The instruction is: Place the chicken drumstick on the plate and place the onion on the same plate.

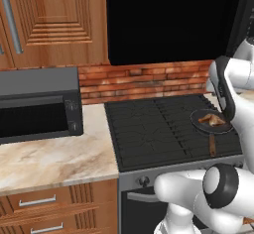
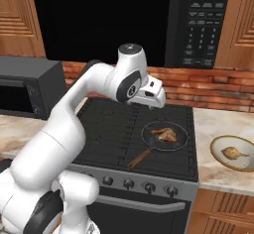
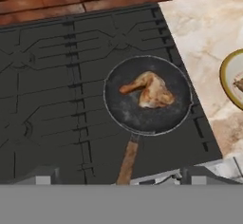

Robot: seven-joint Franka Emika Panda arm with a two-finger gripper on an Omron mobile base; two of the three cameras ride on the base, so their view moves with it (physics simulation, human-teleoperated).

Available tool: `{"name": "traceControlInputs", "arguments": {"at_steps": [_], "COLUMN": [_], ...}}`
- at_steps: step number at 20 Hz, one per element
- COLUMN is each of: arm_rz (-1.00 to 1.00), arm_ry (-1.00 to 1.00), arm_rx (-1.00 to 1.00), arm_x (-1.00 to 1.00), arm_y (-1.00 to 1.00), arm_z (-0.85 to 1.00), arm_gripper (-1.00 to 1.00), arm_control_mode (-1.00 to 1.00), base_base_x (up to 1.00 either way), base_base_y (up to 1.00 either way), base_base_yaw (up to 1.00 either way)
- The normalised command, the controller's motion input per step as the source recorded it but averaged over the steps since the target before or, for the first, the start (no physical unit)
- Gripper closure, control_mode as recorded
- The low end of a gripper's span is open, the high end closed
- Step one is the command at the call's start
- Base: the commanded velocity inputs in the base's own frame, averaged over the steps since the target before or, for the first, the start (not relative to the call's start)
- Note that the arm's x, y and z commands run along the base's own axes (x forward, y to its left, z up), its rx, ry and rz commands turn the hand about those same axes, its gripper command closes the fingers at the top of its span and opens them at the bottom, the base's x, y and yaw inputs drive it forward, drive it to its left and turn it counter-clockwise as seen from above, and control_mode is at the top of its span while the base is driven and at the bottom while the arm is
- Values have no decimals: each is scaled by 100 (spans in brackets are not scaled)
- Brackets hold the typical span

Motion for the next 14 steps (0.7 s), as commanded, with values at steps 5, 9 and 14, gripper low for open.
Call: {"name": "traceControlInputs", "arguments": {"at_steps": [5, 9, 14], "arm_rz": [-24, -17, 0], "arm_ry": [0, 0, 0], "arm_rx": [0, 0, 0], "arm_x": [-32, -11, 0], "arm_y": [-73, -28, 0], "arm_z": [-35, -17, -7], "arm_gripper": [-100, -100, -100], "arm_control_mode": [-100, -100, -100], "base_base_x": [0, 0, 0], "base_base_y": [0, 0, 0], "base_base_yaw": [0, 0, 0]}}
